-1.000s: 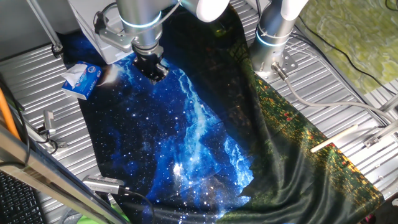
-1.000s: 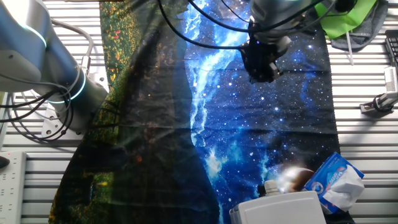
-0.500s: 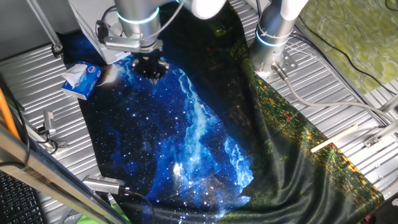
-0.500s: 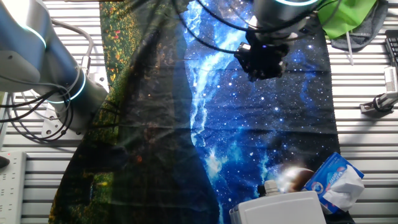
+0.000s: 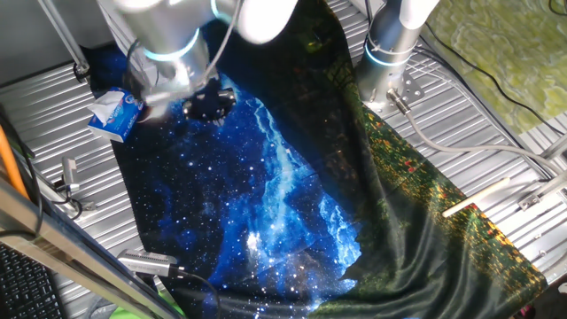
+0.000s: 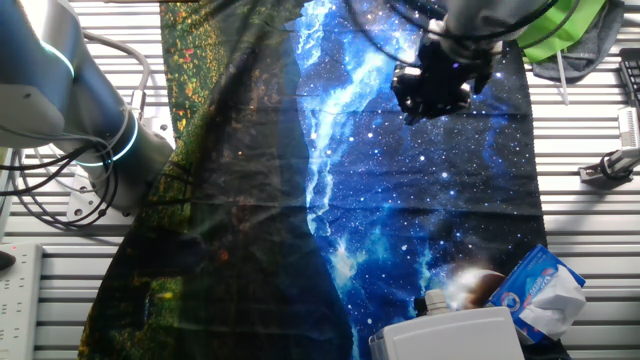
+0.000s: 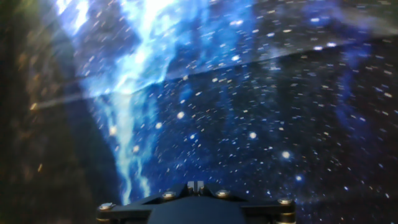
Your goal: Grasp the handle and open the drawer
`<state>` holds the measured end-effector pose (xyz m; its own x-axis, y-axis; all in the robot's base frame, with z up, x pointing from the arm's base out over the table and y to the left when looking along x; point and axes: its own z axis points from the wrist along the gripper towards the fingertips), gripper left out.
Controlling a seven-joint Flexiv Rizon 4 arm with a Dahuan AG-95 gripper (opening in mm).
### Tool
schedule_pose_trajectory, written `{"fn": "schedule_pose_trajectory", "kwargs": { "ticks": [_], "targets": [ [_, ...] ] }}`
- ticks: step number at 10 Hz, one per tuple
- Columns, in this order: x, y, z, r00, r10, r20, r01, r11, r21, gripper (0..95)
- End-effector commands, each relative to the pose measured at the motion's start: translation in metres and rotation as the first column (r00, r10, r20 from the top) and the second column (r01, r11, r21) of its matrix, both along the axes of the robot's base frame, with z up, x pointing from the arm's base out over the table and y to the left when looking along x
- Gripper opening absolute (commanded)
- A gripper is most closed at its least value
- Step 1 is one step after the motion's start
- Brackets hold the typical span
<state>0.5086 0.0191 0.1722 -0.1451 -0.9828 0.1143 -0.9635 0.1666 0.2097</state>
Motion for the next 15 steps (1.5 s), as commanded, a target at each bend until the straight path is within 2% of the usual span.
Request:
{"fn": "schedule_pose_trajectory", "kwargs": {
  "ticks": [1, 2, 3, 4, 5, 9, 15],
  "targets": [
    [0.0011, 0.0024, -0.0032, 0.998, -0.055, 0.010, 0.056, 0.959, -0.278, 0.0],
    [0.0010, 0.0024, -0.0044, 0.998, -0.062, 0.021, 0.066, 0.955, -0.289, 0.0],
    [0.0008, 0.0025, -0.0081, 0.995, -0.075, 0.069, 0.092, 0.949, -0.300, 0.0],
    [0.0006, 0.0025, -0.0092, 0.991, -0.086, 0.104, 0.114, 0.947, -0.301, 0.0],
    [0.0006, 0.0025, -0.0092, 0.989, -0.087, 0.119, 0.119, 0.946, -0.301, 0.0],
    [0.0006, 0.0025, -0.0090, 0.989, -0.043, 0.143, 0.085, 0.949, -0.304, 0.0],
    [0.0006, 0.0025, -0.0085, 0.987, -0.045, 0.152, 0.090, 0.950, -0.298, 0.0]
  ]
}}
